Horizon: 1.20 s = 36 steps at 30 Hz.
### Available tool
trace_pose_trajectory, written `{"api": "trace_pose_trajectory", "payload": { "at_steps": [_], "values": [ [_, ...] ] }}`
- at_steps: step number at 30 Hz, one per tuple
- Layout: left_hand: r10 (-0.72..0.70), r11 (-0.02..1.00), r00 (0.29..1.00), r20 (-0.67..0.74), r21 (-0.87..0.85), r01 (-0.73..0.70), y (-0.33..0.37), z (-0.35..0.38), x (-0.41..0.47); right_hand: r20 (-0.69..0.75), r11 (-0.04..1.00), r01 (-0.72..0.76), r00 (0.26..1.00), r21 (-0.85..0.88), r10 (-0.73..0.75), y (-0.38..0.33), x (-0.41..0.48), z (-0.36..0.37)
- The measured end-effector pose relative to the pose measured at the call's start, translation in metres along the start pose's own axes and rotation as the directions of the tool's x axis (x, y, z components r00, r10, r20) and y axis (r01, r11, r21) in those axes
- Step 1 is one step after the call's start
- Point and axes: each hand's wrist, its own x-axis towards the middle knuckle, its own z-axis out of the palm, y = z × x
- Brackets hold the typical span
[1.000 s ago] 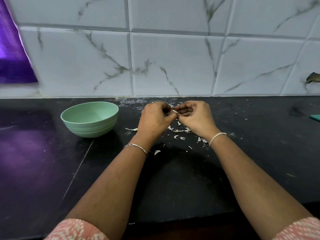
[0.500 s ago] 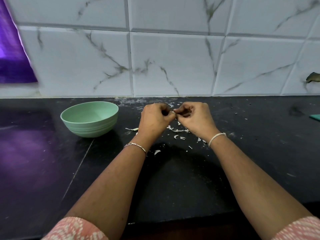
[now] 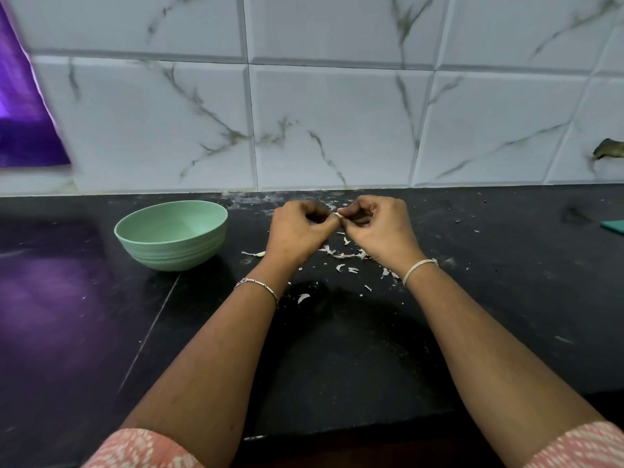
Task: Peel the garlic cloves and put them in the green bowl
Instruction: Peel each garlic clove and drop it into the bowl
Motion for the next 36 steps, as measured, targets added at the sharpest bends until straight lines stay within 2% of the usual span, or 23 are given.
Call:
{"api": "trace_pose_trajectory", "payload": {
  "at_steps": [11,18,30,36],
  "values": [
    [-0.025,1.000,1.000,-0.001,-0.004,0.025,-0.0051,0.0002,0.0031,0.029,0.998,0.056,0.998,-0.026,-0.055,-0.0002,-0.0019,0.0012],
    [-0.069,0.997,0.997,-0.041,0.041,0.070,-0.0075,0.0054,0.0052,0.021,0.989,0.109,0.994,-0.101,-0.107,0.0013,-0.0031,0.0052],
    [-0.023,1.000,1.000,0.005,0.008,0.023,-0.0069,0.0007,0.0049,0.004,0.998,0.046,0.999,-0.049,-0.046,0.0017,-0.0013,0.0047],
    [-0.006,0.998,1.000,0.001,0.056,0.006,-0.0102,0.0008,0.0058,0.015,0.986,0.119,0.993,-0.116,-0.118,0.0020,-0.0024,0.0053]
  ]
}}
